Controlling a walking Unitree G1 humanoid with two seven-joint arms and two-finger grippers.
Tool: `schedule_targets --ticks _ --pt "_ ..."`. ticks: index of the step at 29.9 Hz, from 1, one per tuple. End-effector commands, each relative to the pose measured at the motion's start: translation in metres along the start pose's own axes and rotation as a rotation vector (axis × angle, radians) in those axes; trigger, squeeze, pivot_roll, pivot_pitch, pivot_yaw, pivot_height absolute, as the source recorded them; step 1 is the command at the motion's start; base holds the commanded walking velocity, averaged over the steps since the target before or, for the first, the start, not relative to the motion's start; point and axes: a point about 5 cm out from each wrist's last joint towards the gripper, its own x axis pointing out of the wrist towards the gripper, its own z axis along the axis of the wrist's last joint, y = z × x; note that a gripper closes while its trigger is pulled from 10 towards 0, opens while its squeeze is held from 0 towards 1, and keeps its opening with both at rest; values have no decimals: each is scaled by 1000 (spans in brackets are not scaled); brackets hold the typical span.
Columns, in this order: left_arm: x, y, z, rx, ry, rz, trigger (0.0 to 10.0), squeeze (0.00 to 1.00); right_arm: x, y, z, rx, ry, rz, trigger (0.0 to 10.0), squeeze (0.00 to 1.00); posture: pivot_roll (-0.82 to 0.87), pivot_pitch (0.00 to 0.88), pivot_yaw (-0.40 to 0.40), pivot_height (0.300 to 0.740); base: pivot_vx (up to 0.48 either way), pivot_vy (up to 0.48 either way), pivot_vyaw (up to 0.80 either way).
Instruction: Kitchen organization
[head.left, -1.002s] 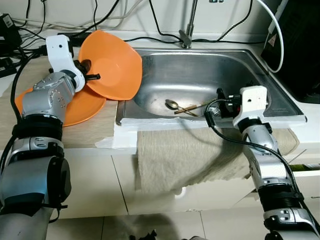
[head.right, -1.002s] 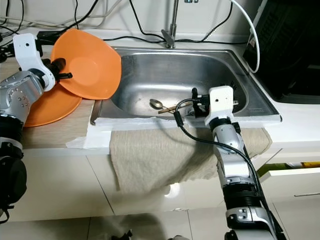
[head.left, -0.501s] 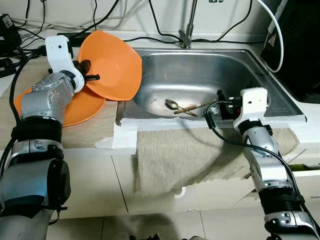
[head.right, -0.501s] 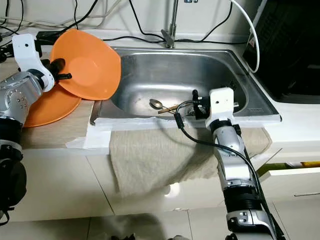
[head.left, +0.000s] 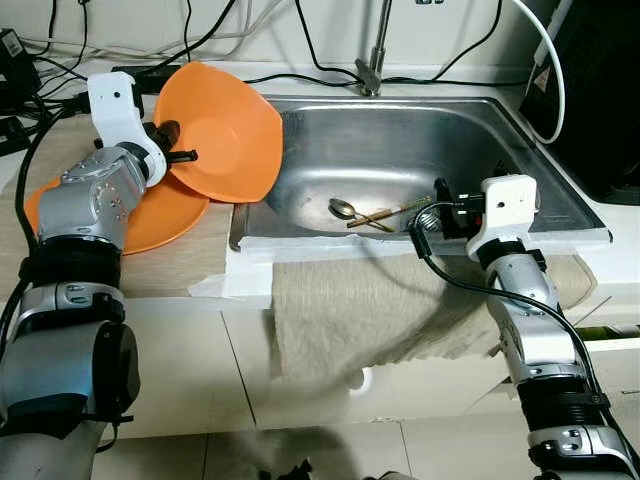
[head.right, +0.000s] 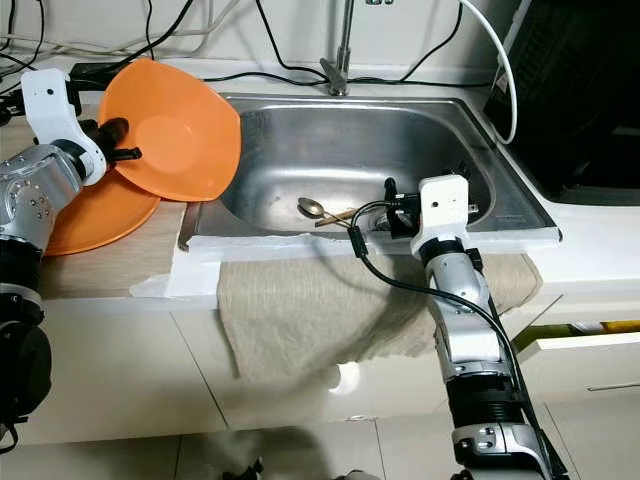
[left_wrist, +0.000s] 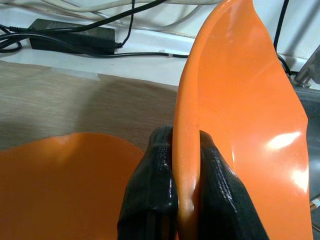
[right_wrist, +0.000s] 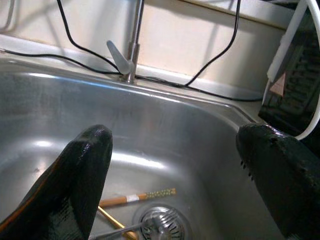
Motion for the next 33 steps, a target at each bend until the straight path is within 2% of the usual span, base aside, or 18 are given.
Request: schedule_targets --ticks 1,9,33 --pt "-1 9 -14 19 73 34 0 0 1 1 7 -4 -18 -2 10000 0 -30 0 -12 740 0 0 0" --pt "0 9 -13 18 74 35 0 0 3 1 7 -4 -15 -3 10000 0 -37 0 -39 740 0 0 0" --pt "5 10 -12 16 77 41 0 0 14 5 6 -4 1 -3 10000 0 -60 0 -7 740 0 0 0"
